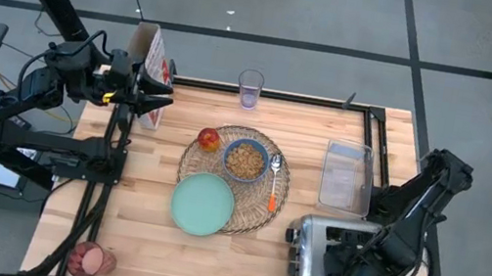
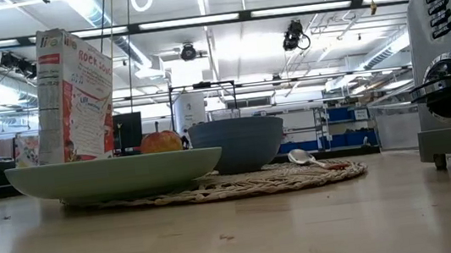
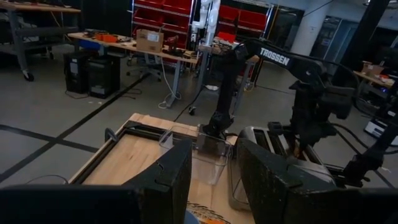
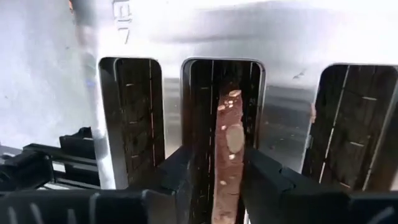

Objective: Arrange a breakfast setting
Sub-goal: Put the toasted bread on the green plate

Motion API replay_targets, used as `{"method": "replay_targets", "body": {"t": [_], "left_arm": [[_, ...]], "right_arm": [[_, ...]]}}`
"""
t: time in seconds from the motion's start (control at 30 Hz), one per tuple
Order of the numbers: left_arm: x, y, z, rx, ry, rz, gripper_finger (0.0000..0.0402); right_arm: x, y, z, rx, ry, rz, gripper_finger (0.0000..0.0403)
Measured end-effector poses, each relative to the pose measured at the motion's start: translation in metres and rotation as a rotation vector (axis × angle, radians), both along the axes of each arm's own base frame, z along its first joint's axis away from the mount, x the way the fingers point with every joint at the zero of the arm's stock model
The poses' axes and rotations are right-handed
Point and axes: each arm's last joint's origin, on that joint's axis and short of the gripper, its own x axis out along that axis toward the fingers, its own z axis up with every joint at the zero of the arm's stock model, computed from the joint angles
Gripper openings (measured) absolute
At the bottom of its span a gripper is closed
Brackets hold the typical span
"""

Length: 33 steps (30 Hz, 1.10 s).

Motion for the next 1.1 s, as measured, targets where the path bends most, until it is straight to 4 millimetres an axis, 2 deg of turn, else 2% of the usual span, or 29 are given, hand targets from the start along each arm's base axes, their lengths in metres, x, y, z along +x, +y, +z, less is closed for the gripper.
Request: {"method": "replay_targets", "body": {"t": [0.2,0.43,0.63,0.9,1.0,1.1], "left_arm": [[0.0,0.0,0.0,0.0,0.0,0.007,0.0137],[0.0,0.0,0.0,0.001,-0.001,0.007,0.0137],[0.0,0.0,0.0,0.002,0.0,0.007,0.0137],[0.0,0.0,0.0,0.003,0.0,0.006,0.0137],[0.0,0.0,0.0,0.016,0.001,0.006,0.0137],[0.0,0.0,0.0,0.021,0.002,0.005,0.0137]], "right_arm": [[0.0,0.001,-0.001,0.002,0.015,-0.014,0.0081],[-0.005,-0.008,0.01,0.036,-0.006,-0.039,0.0017],[-0.011,-0.018,0.025,0.096,0.003,-0.1,0.0015],[-0.027,-0.052,0.088,0.269,-0.004,-0.272,0.0012],[-0.034,-0.066,0.113,0.357,-0.061,-0.34,0.0012],[-0.034,-0.08,0.13,0.389,-0.172,-0.41,0.0012]]}}
